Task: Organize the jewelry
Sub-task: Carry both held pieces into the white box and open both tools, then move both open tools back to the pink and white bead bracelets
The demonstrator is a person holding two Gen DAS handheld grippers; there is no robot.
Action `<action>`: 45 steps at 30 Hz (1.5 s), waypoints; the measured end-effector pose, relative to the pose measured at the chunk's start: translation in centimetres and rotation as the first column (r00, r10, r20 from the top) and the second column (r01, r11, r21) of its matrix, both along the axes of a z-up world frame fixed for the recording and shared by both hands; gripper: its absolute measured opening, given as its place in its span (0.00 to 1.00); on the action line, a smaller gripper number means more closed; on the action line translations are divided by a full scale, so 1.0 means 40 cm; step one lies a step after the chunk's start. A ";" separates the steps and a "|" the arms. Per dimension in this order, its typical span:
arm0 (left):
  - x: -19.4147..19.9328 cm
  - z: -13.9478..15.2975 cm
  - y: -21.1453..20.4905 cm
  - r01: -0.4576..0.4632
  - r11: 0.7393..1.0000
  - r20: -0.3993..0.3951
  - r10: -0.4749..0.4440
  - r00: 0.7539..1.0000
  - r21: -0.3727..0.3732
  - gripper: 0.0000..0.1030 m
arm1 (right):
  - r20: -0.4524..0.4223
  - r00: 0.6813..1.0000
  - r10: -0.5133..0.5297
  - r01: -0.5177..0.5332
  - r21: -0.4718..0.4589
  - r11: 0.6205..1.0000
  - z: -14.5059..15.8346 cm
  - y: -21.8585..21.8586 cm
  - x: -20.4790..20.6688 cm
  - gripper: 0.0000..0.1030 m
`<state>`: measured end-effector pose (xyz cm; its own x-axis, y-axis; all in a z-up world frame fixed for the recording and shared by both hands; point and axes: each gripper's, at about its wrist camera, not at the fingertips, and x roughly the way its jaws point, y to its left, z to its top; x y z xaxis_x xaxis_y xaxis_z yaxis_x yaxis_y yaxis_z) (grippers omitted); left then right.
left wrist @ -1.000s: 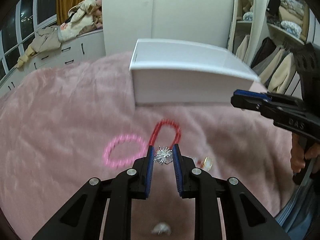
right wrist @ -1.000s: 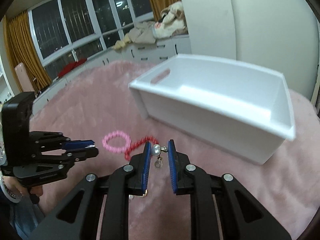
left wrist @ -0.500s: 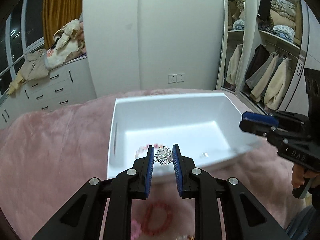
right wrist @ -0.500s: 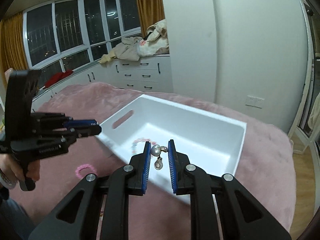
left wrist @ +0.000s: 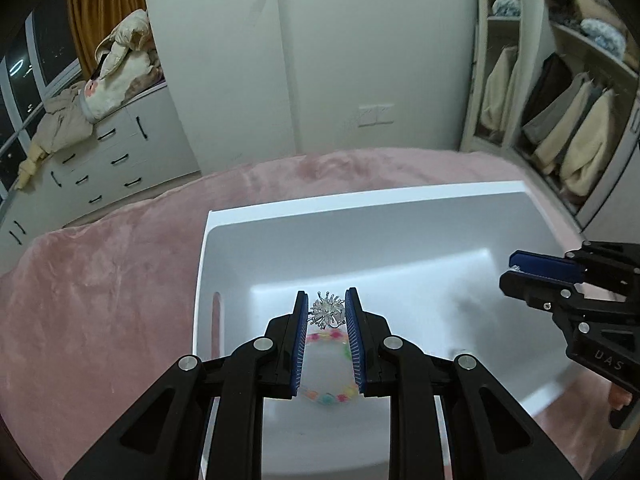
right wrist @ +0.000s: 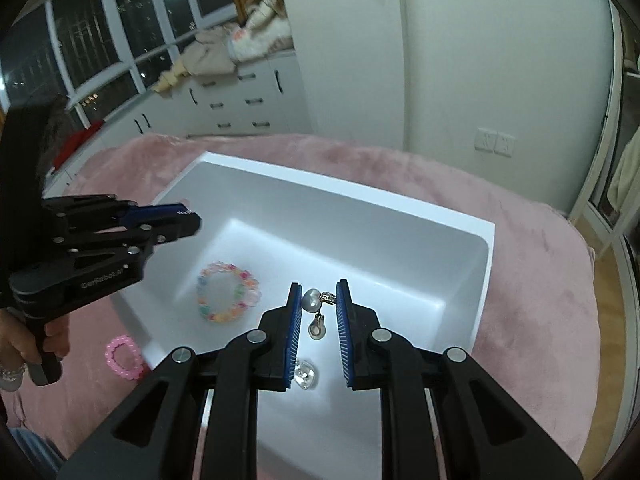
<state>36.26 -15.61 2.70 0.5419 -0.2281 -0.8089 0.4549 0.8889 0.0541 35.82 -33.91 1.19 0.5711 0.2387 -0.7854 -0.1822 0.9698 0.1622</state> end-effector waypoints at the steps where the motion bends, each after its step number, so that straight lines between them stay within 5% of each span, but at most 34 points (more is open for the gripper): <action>1: 0.007 -0.005 -0.002 -0.003 1.000 -0.008 0.003 1.000 -0.002 0.23 | -0.026 1.000 0.000 0.000 0.006 1.000 -0.009 -0.001 0.010 0.17; 7: 0.020 -0.053 -0.019 -0.031 0.999 -0.056 0.033 0.998 0.036 0.24 | -0.161 0.987 -0.004 0.002 -0.011 1.000 -0.057 0.000 0.066 0.17; 16: -0.008 -0.043 -0.007 -0.053 0.998 -0.031 0.054 0.998 0.023 0.45 | -0.121 0.993 -0.005 -0.004 -0.075 0.997 -0.014 0.005 0.037 0.24; 19: -0.020 -0.025 -0.004 -0.050 0.999 -0.007 0.050 0.999 0.021 0.54 | -0.090 0.996 -0.005 -0.005 -0.106 0.994 0.006 0.011 0.025 0.44; 21: -0.029 -0.012 0.003 -0.052 0.999 -0.001 0.052 0.999 0.006 0.57 | -0.078 0.997 0.003 -0.012 -0.108 0.994 0.019 0.015 0.016 0.45; 27: -0.091 0.061 0.053 -0.061 0.994 0.062 0.067 0.996 -0.094 0.76 | 0.047 0.998 0.050 -0.041 -0.172 0.984 0.099 0.047 -0.055 0.70; 32: -0.150 0.111 0.109 -0.080 0.987 0.108 0.095 0.990 -0.139 0.77 | 0.138 0.983 0.117 -0.086 -0.215 0.973 0.164 0.086 -0.124 0.74; 36: -0.213 0.158 0.172 -0.107 0.979 0.174 0.138 0.975 -0.175 0.87 | 0.205 0.967 0.151 -0.107 -0.211 0.972 0.208 0.116 -0.183 0.78; 45: -0.350 0.158 0.296 -0.184 0.969 0.221 0.218 0.950 -0.165 0.90 | 0.266 0.933 0.243 -0.191 -0.208 0.959 0.229 0.214 -0.327 0.78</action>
